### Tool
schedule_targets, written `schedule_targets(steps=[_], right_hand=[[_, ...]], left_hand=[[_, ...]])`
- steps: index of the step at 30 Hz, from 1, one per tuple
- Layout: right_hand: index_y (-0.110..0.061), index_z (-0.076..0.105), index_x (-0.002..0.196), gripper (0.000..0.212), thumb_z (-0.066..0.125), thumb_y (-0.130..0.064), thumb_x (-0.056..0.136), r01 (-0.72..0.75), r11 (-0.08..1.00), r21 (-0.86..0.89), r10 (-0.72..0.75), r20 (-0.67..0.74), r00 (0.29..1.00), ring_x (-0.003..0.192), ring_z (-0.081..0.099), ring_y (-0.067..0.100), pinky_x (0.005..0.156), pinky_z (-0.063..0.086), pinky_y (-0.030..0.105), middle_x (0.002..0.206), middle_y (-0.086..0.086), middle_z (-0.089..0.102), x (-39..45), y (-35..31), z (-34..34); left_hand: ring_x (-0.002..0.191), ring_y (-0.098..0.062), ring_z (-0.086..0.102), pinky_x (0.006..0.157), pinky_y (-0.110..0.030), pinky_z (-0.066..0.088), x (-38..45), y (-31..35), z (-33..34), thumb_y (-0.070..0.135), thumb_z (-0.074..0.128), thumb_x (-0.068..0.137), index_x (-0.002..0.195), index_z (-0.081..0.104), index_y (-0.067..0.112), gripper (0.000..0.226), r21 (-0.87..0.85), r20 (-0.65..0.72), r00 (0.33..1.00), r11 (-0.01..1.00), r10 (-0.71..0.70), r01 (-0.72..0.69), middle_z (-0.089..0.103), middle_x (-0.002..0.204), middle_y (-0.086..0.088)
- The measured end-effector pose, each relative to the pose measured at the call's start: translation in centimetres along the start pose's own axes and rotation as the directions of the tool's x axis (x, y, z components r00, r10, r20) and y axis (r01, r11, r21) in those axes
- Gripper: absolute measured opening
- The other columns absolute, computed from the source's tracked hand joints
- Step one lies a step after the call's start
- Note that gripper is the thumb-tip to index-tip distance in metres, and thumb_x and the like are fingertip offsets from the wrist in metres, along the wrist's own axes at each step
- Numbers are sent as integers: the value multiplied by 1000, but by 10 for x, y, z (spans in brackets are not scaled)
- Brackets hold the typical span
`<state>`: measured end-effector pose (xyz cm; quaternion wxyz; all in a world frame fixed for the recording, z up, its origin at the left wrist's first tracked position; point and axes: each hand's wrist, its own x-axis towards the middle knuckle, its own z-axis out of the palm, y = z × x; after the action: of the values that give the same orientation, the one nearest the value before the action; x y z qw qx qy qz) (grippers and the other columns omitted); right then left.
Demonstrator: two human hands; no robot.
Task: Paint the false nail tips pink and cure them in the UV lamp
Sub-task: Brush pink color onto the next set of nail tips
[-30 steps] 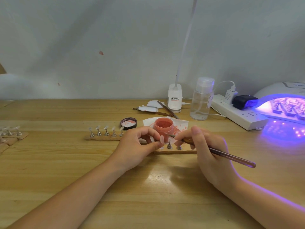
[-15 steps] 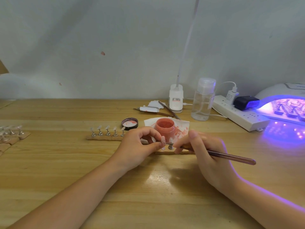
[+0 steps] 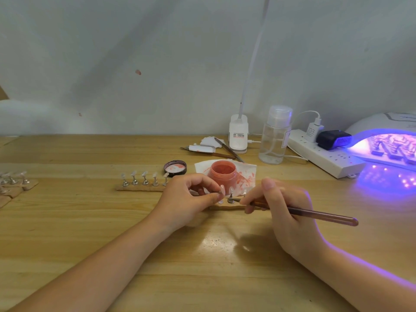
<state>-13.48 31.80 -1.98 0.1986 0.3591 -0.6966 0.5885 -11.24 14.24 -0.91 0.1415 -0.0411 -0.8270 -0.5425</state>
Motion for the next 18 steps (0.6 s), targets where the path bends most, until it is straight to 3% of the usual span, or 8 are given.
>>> schedule_targets(steps=[3, 5, 9, 15, 18], right_hand=[[-18, 70, 75, 41, 36, -33, 92, 43, 985, -165, -38, 33, 999, 69, 61, 16, 65, 48, 40, 68, -11, 64, 3, 0, 2], [-17, 70, 73, 43, 36, -36, 91, 8, 985, -170, 2, 59, 998, 69, 61, 20, 65, 48, 44, 68, -11, 64, 3, 1, 2], [-11, 69, 63, 48, 36, -34, 90, -5, 1000, -24, 5, 13, 1000, 59, 60, 8, 60, 45, 23, 57, -6, 61, -1, 1, 0], [-17, 70, 74, 43, 36, -37, 91, -16, 990, -139, 23, 53, 998, 70, 63, 15, 66, 49, 41, 68, -10, 65, 3, 2, 2], [-12, 70, 66, 49, 36, -38, 90, -45, 998, -36, 47, 37, 998, 61, 61, 10, 61, 46, 25, 59, -2, 63, 0, 3, 1]], left_hand=[[53, 4, 47, 51, -6, 37, 0, 1, 1, 10, 77, 70, 69, 70, 20, 12, 19, -2, 1000, 1000, -5, 5, 59, 55, 20], [52, 4, 46, 50, -7, 37, 0, 0, 1, 10, 77, 69, 68, 70, 19, 12, 5, -9, 1000, 1000, -12, 12, 58, 54, 17], [54, 2, 46, 51, -8, 39, 0, 1, 1, 9, 78, 68, 68, 71, 17, 11, -2, -15, 1000, 1000, -15, 15, 59, 57, 11], [50, 4, 45, 49, -7, 36, 0, 1, 2, 8, 78, 69, 67, 70, 18, 13, -1, -14, 1000, 1000, -22, 22, 57, 51, 17], [52, 2, 45, 51, -9, 37, 0, 0, 2, 7, 78, 68, 65, 69, 19, 15, -5, -24, 999, 1000, -20, 20, 59, 57, 12]])
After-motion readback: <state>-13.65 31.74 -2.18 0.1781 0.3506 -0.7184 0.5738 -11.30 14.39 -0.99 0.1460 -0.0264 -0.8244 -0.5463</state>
